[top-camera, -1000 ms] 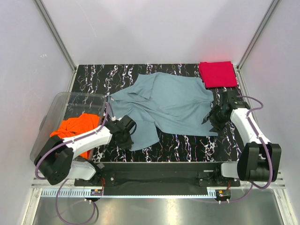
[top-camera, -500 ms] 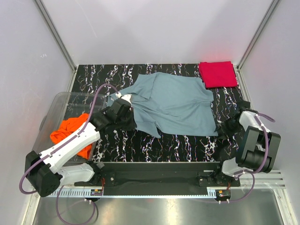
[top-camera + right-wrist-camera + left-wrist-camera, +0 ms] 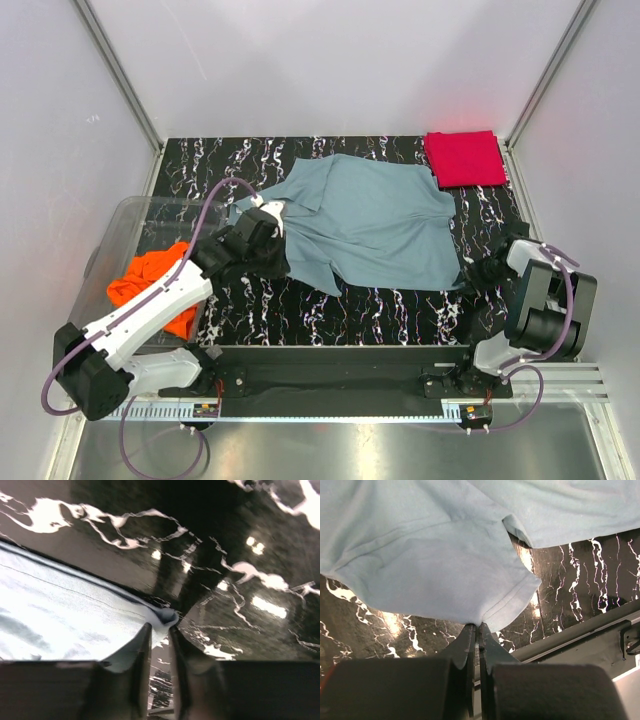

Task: Fold and stack the t-shirts
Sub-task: Flatten the tshirt out

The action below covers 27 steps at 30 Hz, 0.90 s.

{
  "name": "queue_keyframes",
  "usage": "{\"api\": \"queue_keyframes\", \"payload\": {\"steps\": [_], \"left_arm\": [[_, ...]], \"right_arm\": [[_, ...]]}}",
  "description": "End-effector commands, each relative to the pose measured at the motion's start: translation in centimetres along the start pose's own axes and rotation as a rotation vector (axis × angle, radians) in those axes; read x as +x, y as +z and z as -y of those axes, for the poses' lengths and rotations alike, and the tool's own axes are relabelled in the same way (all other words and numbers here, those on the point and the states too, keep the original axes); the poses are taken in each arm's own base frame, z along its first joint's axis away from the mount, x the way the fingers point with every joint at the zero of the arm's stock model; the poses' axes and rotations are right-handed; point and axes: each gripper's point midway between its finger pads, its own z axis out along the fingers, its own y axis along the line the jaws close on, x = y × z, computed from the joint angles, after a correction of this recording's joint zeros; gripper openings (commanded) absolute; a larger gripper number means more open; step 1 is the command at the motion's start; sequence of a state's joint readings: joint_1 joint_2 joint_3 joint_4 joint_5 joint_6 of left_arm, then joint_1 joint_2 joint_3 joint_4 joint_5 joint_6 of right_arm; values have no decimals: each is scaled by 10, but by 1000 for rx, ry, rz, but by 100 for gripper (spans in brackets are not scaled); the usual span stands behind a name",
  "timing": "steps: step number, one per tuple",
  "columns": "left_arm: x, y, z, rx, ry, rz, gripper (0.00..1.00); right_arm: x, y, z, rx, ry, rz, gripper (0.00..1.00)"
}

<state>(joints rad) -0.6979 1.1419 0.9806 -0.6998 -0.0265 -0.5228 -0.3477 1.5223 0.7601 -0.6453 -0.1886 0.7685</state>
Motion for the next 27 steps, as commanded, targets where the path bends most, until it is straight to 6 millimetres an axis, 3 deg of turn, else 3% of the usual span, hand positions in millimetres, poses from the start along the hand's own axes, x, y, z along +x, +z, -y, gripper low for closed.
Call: {"api": "queue_keyframes", "payload": {"steps": [1, 4, 7, 10, 11, 13, 14, 16, 17, 18, 20, 22, 23, 24, 25, 26, 27], "left_arm": [[-31, -22, 15, 67, 42, 97, 0], [-42, -32, 17, 76, 57, 133, 0], [-57, -45, 17, 83, 75, 181, 0], [-81, -69, 16, 61, 86, 260, 0], [-89, -77, 14, 45, 87, 292, 0], [-110, -102, 20, 56, 118, 378, 0], [-119, -111, 18, 36, 126, 415, 0], [-144, -141, 21, 22, 172, 515, 0], [-152, -150, 23, 22, 199, 544, 0], [-167, -174, 29, 35, 222, 609, 0], [-186, -216, 35, 42, 289, 720, 0], [-194, -247, 40, 59, 362, 799, 0], [-200, -273, 46, 85, 382, 863, 0], [-202, -290, 50, 102, 426, 900, 0], [-200, -307, 58, 147, 453, 935, 0], [-199, -342, 62, 181, 463, 1011, 0], [-196, -359, 63, 201, 475, 1048, 0]], "right_arm": [[-29, 16, 3, 31, -45, 128, 16], [-35, 11, -2, 12, -81, 159, 0], [-34, -7, -15, -55, -101, 174, 0], [-32, -48, -30, -141, -97, 227, 0], [-34, -73, -41, -207, -106, 283, 0], [-34, -99, -48, -257, -103, 328, 0], [-35, -126, -57, -309, -112, 379, 0], [-35, -156, -66, -369, -125, 431, 0], [-37, -184, -77, -417, -140, 476, 0], [-34, -197, -74, -416, -139, 485, 0], [-29, -245, -79, -493, -137, 577, 0], [-18, -284, -77, -576, -154, 651, 0], [-10, -306, -75, -614, -164, 685, 0], [-2, -319, -73, -648, -175, 701, 0], [12, -345, -67, -708, -191, 747, 0], [20, -358, -64, -740, -211, 775, 0], [28, -370, -60, -770, -226, 800, 0]]}}
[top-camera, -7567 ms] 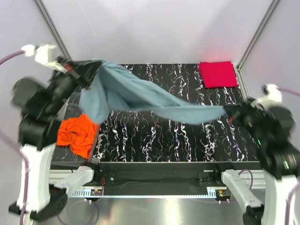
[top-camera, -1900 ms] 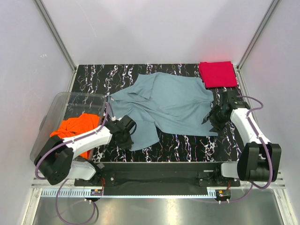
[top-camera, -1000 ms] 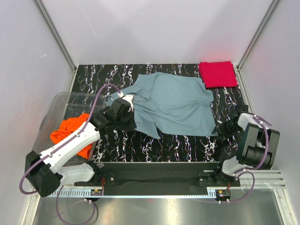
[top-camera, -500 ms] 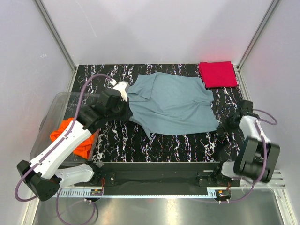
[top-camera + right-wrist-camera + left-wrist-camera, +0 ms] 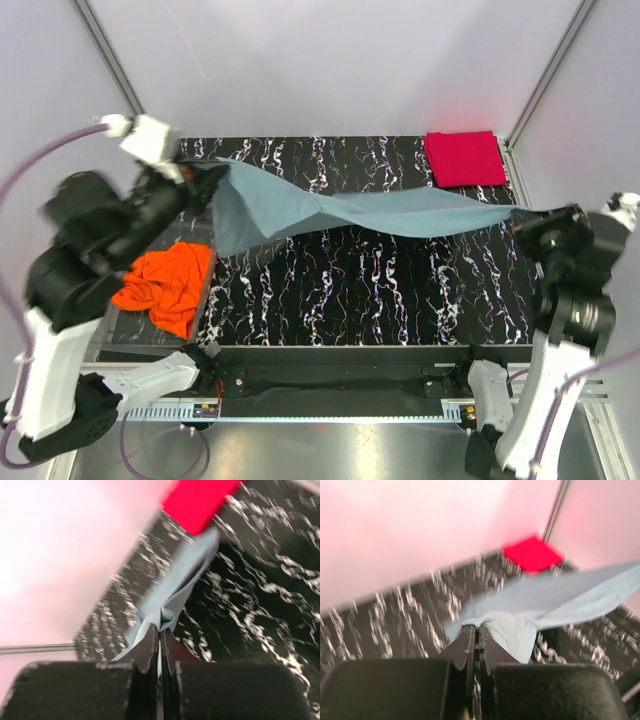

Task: Fold and stack the t-shirts
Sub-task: Flatten the tshirt out

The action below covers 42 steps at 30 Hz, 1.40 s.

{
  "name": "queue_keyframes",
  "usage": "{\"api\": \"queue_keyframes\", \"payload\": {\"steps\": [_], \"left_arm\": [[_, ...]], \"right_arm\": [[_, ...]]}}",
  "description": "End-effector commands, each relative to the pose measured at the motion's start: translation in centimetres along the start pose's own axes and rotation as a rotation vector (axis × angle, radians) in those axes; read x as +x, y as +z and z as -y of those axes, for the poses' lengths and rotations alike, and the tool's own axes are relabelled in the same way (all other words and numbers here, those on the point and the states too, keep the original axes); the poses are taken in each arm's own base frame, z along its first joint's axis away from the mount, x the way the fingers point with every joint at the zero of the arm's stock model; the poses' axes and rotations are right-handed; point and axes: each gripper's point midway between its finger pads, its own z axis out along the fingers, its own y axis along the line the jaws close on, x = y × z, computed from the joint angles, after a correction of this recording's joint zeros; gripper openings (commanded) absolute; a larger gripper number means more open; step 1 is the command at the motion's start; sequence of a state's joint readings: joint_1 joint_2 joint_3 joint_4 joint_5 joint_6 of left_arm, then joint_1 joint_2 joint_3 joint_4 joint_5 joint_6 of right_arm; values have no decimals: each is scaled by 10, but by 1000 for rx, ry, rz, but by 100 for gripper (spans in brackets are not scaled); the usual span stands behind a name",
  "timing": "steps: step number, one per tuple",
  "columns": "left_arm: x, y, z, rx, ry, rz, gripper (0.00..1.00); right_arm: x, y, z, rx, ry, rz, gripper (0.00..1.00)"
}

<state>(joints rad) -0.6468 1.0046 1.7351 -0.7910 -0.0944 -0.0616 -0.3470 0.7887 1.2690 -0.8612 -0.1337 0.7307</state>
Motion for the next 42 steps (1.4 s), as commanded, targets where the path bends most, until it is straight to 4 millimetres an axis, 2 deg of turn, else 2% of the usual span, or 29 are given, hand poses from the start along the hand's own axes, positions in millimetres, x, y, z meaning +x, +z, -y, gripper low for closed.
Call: {"api": "queue_keyframes", "payload": {"steps": [1, 2, 3, 4, 8, 11, 15, 16, 18, 19, 20, 22, 23, 24, 25, 26, 27, 28, 29, 30, 31, 32, 33, 34, 35, 36, 39, 40, 42], "left_arm": [[-84, -69, 9, 86, 100, 296, 0], [-104, -96, 7, 84, 97, 375, 0], [-114, -109, 7, 86, 93, 412, 0], [-123, -123, 14, 127, 103, 451, 0], [-173, -201, 18, 171, 111, 667, 0], [-191, -223, 18, 182, 93, 745, 0], [-205, -187, 17, 147, 112, 726, 0], [-205, -157, 16, 130, 114, 687, 0], [-211, -126, 12, 83, 135, 680, 0], [-211, -101, 8, 44, 138, 654, 0], [-208, -58, 8, 23, 150, 613, 0], [-201, -3, 4, -22, 176, 565, 0], [-180, 55, 5, -27, 194, 481, 0], [-168, 83, 2, -41, 211, 445, 0], [-156, 112, -6, -59, 227, 413, 0], [-137, 146, -11, -63, 242, 361, 0], [-97, 201, -27, -81, 268, 262, 0], [-80, 228, -36, -94, 275, 223, 0], [-63, 249, -43, -99, 275, 188, 0], [-14, 296, -62, -115, 257, 95, 0], [-7, 313, -64, -97, 255, 101, 0], [7, 329, -70, -102, 264, 87, 0], [49, 361, -79, -107, 266, 25, 0], [55, 375, -84, -113, 273, 46, 0], [71, 388, -88, -120, 275, 35, 0], [102, 407, -99, -132, 271, 0, 0], [112, 430, -122, -148, 207, 45, 0], [134, 441, -126, -127, 180, 27, 0], [137, 447, -137, -122, 119, 56, 0]], "right_arm": [[-11, -68, -24, -115, -38, 107, 0], [-17, -88, -35, -156, -64, 149, 0], [-21, -102, -41, -188, -80, 181, 0], [-28, -132, -53, -246, -95, 248, 0], [-41, -192, -68, -327, -135, 389, 0], [-48, -210, -70, -330, -127, 441, 0], [-56, -194, -72, -304, -108, 428, 0], [-60, -183, -72, -282, -104, 418, 0], [-68, -170, -72, -253, -102, 421, 0], [-72, -152, -70, -221, -99, 401, 0], [-77, -143, -71, -216, -98, 409, 0], [-86, -111, -58, -125, -88, 406, 0], [-88, -97, -52, -96, -90, 403, 0], [-90, -84, -43, -54, -84, 409, 0], [-85, -53, -28, -2, -83, 374, 0], [-82, -37, -19, 31, -84, 359, 0], [-81, -20, -9, 71, -83, 350, 0], [-73, 12, 7, 108, -79, 322, 0], [-70, 28, 16, 133, -76, 311, 0], [-68, 44, 25, 161, -78, 304, 0], [-60, 75, 39, 190, -82, 276, 0], [-58, 91, 47, 208, -89, 266, 0], [-54, 108, 56, 228, -97, 256, 0], [-46, 142, 73, 266, -100, 228, 0], [-44, 158, 81, 287, -104, 223, 0], [-29, 189, 102, 333, -112, 167, 0], [-19, 243, 118, 370, -110, 105, 0], [-16, 252, 122, 379, -115, 91, 0], [-14, 273, 131, 405, -132, 73, 0]]}}
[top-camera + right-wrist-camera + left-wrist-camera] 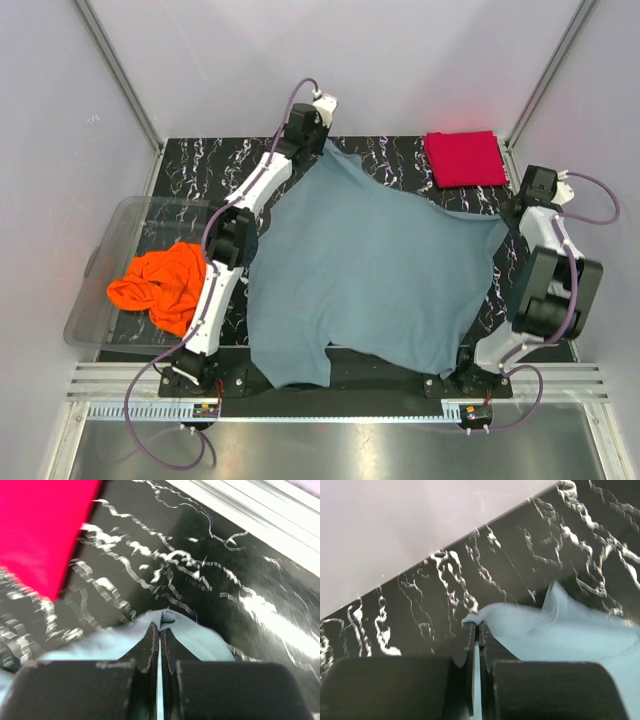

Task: Fold and stack the t-shirts
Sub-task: Flatten the tshirt out

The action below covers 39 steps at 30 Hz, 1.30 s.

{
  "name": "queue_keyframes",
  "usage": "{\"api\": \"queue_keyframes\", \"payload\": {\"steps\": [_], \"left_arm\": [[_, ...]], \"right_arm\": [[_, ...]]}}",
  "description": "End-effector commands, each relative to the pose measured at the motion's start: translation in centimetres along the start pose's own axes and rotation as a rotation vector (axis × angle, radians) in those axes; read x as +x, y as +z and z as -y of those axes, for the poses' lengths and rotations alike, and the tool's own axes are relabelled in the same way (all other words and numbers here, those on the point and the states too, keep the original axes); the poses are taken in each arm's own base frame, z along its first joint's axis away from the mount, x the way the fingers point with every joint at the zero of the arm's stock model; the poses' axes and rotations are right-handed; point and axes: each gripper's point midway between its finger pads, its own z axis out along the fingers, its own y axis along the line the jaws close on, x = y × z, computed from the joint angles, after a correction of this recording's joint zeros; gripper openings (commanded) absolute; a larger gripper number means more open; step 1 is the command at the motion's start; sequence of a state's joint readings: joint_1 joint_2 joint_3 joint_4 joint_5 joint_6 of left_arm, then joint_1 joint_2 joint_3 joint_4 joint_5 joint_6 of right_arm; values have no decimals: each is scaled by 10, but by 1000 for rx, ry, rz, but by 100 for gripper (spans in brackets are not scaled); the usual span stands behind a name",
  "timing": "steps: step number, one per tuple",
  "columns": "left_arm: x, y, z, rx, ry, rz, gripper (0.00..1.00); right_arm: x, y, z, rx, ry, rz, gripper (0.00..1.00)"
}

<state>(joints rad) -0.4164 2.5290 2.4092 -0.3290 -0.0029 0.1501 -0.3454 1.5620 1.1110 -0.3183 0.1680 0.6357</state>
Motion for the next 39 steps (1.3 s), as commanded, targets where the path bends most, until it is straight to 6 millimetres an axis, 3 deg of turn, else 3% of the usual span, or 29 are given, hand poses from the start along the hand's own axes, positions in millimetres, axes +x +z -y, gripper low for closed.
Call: {"api": "queue_keyframes", "payload": {"steps": [1, 4, 9, 14, 17, 20, 21, 23, 24, 25, 26, 27, 28, 31, 35, 36, 37, 39], "left_arm": [[-154, -50, -40, -28, -95, 451, 0], [-145, -39, -45, 4, -174, 468, 0], [-141, -50, -68, 8, -291, 489, 0], [-139, -71, -97, -11, -339, 494, 0], [-134, -79, -104, 10, -375, 468, 0], [-121, -88, -97, 55, -424, 400, 0], [-103, -86, -94, 54, -449, 349, 0], [-98, -102, -88, 73, -501, 314, 0], [-76, -101, -77, 107, -529, 243, 0], [-69, -104, -71, 131, -543, 219, 0], [-75, -118, -66, 154, -560, 225, 0], [-57, -118, -55, 193, -574, 176, 0], [-55, -122, -52, 201, -581, 164, 0], [-67, -141, -57, 190, -600, 174, 0], [-127, -181, -68, 212, -529, 305, 0], [-156, -201, -69, 232, -500, 352, 0], [-172, -213, -69, 243, -469, 380, 0], [-220, -263, -62, 290, -403, 491, 0]], "right_arm": [[-55, 15, -33, -56, -17, 164, 0], [-54, 36, -35, -36, -60, 147, 0], [-47, 58, -50, -82, -93, 89, 0], [-49, 54, -57, -107, -89, 80, 0], [-44, 43, -64, -138, -67, 33, 0], [-32, 30, -62, -138, -45, -34, 0], [-25, 22, -57, -131, -44, -64, 0], [-15, 11, -59, -160, -38, -111, 0], [-12, 2, -56, -158, -36, -126, 0], [-10, -3, -55, -159, -36, -135, 0], [-9, -7, -54, -161, -43, -142, 0], [-7, -10, -54, -155, -51, -161, 0], [-9, -11, -54, -155, -73, -164, 0], [-27, -25, -59, -158, -80, -113, 0], [-57, -60, -77, -230, -75, -21, 0], [-68, -77, -83, -258, -72, 8, 0], [-72, -87, -87, -279, -72, 15, 0], [-87, -122, -95, -336, -54, 65, 0]]}}
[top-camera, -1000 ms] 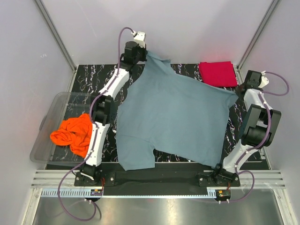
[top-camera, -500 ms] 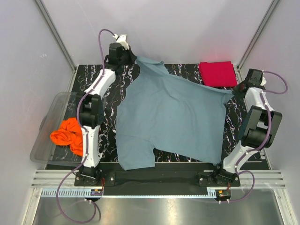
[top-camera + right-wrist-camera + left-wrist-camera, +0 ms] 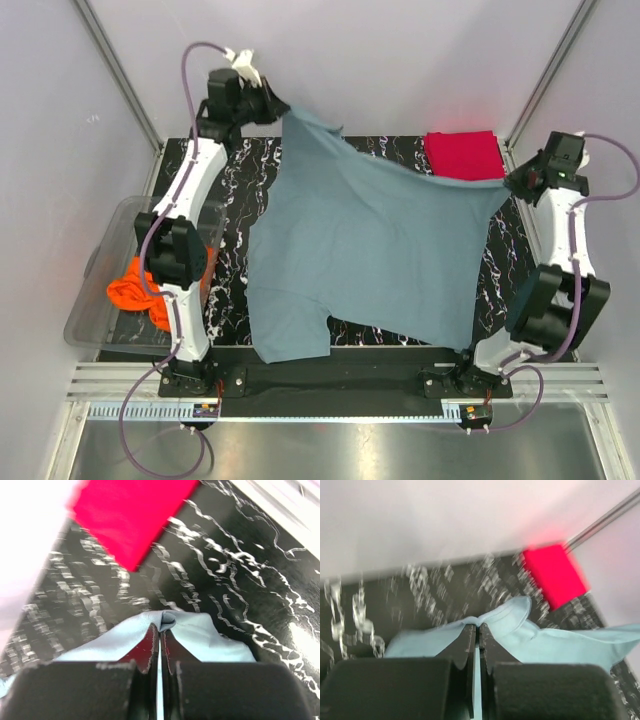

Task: Fold and stack the t-shirts
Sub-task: Flatten the tshirt out

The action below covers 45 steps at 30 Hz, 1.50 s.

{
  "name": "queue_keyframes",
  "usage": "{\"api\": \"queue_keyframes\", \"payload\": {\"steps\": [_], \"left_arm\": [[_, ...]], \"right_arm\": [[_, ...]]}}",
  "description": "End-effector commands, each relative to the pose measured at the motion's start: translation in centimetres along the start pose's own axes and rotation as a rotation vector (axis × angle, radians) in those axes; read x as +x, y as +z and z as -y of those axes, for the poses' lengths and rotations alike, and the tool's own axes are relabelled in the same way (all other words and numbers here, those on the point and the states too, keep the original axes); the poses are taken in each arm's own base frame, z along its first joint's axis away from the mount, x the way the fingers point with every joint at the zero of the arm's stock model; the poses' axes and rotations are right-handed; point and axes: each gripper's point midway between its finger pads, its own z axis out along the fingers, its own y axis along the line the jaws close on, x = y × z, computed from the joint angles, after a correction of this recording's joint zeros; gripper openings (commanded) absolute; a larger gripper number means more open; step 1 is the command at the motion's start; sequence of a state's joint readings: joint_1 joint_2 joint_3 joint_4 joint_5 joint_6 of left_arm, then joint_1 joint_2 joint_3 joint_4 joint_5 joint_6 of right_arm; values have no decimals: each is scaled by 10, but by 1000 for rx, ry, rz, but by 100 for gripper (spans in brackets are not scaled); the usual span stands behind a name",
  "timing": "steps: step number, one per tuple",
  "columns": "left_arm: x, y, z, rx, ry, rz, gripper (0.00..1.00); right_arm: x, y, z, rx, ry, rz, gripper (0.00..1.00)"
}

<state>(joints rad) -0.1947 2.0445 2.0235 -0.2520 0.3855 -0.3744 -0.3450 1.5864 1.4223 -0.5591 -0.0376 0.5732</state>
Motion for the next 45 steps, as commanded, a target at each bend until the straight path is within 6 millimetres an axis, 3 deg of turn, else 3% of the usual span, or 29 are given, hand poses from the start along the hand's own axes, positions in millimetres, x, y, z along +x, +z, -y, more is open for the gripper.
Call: {"api": "queue_keyframes", "payload": {"steps": [1, 2, 5, 6, 7, 8, 9, 10, 11, 12, 13, 14, 17, 18, 23, 27, 30, 34, 35, 37, 38, 40, 41, 42, 43, 44, 45], "left_arm": [[-132, -97, 105, 208, 196, 295, 0], [-146, -115, 122, 244, 224, 331, 0], [-180, -184, 168, 296, 312, 453, 0], [-187, -201, 174, 288, 324, 484, 0], [-199, -243, 196, 294, 368, 555, 0], [-204, -263, 202, 286, 386, 587, 0], [-207, -279, 204, 263, 394, 612, 0], [-210, -303, 212, 253, 419, 649, 0], [-214, -343, 229, 254, 447, 711, 0], [-215, -365, 234, 235, 455, 740, 0], [-214, -384, 240, 227, 481, 766, 0], [-212, -424, 256, 233, 510, 827, 0], [-206, -474, 269, 202, 557, 892, 0], [-201, -498, 274, 182, 564, 922, 0], [-198, -571, 284, 123, 592, 1062, 0], [-206, -602, 286, 132, 555, 1144, 0], [-212, -591, 283, 120, 562, 1139, 0], [-220, -522, 273, 107, 567, 1035, 0], [-221, -479, 263, 89, 566, 974, 0], [-220, -428, 249, 56, 574, 896, 0], [-215, -372, 234, 35, 577, 811, 0], [-207, -311, 212, -2, 594, 724, 0], [-206, -286, 204, -9, 599, 704, 0], [-191, -222, 178, -32, 592, 606, 0], [-189, -197, 162, -48, 586, 580, 0], [-184, -170, 149, -61, 583, 556, 0], [-155, -105, 113, -84, 566, 452, 0]], "right_arm": [[-48, -85, -49, -180, -19, 170, 0], [-56, -112, -57, -226, -19, 219, 0], [-60, -157, -73, -322, -13, 271, 0], [-65, -189, -80, -374, -16, 324, 0], [-64, -205, -85, -411, -23, 338, 0], [-65, -223, -89, -446, -27, 363, 0], [-67, -257, -94, -496, -34, 417, 0], [-67, -273, -96, -525, -37, 439, 0], [-65, -291, -99, -559, -39, 458, 0], [-63, -323, -101, -607, -42, 505, 0], [-59, -340, -103, -640, -49, 522, 0], [-54, -371, -102, -684, -55, 570, 0], [-42, -413, -95, -735, -64, 633, 0], [-35, -439, -91, -766, -75, 678, 0], [-16, -501, -77, -822, -104, 786, 0], [-15, -514, -76, -826, -114, 804, 0], [-20, -508, -78, -811, -116, 796, 0], [-30, -471, -79, -743, -109, 749, 0], [-34, -448, -79, -714, -102, 722, 0], [-40, -420, -77, -671, -90, 707, 0], [-44, -386, -75, -629, -81, 673, 0], [-50, -347, -71, -568, -65, 643, 0], [-52, -306, -69, -527, -58, 596, 0], [-53, -286, -68, -510, -55, 576, 0], [-55, -266, -67, -490, -58, 558, 0], [-56, -222, -64, -447, -60, 521, 0], [-57, -199, -61, -422, -48, 504, 0]]}}
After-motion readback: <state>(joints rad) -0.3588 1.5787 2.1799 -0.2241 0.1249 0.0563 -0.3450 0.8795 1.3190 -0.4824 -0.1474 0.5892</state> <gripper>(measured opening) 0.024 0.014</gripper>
